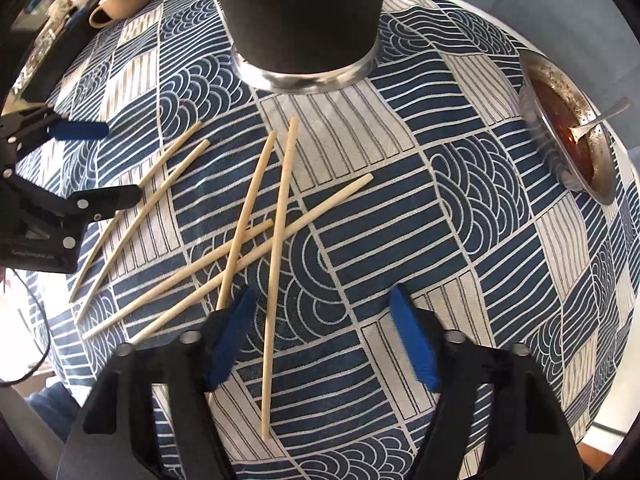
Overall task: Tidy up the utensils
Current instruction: 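Close the left tool on a chopstick while the right tool grasps another, then raise both held chopsticks over the black holder's opening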
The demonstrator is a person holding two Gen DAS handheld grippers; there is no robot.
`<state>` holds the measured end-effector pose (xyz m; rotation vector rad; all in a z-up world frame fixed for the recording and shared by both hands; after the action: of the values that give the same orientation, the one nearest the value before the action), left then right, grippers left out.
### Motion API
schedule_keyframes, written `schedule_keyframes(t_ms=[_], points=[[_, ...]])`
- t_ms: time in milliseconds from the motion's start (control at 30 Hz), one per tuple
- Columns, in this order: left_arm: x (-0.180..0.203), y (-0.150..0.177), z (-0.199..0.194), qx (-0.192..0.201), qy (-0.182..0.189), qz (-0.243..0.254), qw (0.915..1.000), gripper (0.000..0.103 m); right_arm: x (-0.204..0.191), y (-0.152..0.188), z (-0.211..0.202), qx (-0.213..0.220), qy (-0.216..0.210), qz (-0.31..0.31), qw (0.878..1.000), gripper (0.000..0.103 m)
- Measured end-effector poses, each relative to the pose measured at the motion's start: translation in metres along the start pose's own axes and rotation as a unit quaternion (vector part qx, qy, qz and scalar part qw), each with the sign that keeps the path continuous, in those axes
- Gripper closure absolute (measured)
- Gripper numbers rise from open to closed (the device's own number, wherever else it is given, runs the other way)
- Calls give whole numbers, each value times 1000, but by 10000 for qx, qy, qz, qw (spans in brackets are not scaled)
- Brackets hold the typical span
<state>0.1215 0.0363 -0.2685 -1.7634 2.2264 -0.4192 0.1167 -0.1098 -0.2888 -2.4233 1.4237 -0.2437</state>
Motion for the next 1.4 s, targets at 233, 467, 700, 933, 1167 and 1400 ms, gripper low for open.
schedule_keyframes(t_ms=[233,467,700,933,1167,1400], points=[[-12,8,-11,-181,154,-48,9997,95,-4,0,1,-25,-78,-176,9998,98],[-8,25,-19,-365,633,-752,9945,98,1,2,-14,67,-373,86,9992,99],[-8,9,-50,-92,314,-416,9986,98,1,-3,-34,219,-412,158,9988,98],[-8,-21,-78,259,88,-207,9994,98,0,-17,-61,444,-574,198,9972,98],[-18,-51,-94,404,-8,-65,9992,98,9,-39,-80,737,-635,347,9947,98],[-30,-93,-129,806,-257,-26,9964,98,25,-78,-120,1309,-628,432,9885,98]])
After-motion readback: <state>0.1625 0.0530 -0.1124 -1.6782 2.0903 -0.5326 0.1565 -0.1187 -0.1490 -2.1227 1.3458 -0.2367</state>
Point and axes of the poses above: each gripper's, at about its wrist camera, not at the fingertips, and z roughly the way its jaws point, x to its right, y to its underside, the point moved 10 cm from there along z, roughly the way its jaws point, and after that the axes turned 9 degrees about x, right-handed, at the moved point
